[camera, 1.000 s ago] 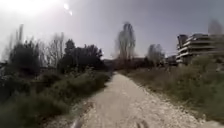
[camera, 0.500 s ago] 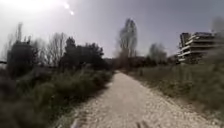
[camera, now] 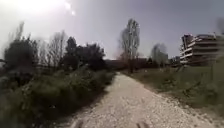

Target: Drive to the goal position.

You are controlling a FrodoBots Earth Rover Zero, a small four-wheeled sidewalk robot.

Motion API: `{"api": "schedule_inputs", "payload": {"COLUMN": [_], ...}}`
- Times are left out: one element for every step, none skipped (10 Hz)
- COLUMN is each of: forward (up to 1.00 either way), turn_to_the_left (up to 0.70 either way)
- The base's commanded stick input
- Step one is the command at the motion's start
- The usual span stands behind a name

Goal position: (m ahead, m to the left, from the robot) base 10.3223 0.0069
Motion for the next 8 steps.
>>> {"api": "schedule_inputs", "payload": {"forward": [1.0,1.0,1.0,1.0,1.0,1.0,1.0,1.0], "turn_to_the_left": [0.0,0.0,0.0,0.0,-0.14,-0.4,-0.4,-0.4]}}
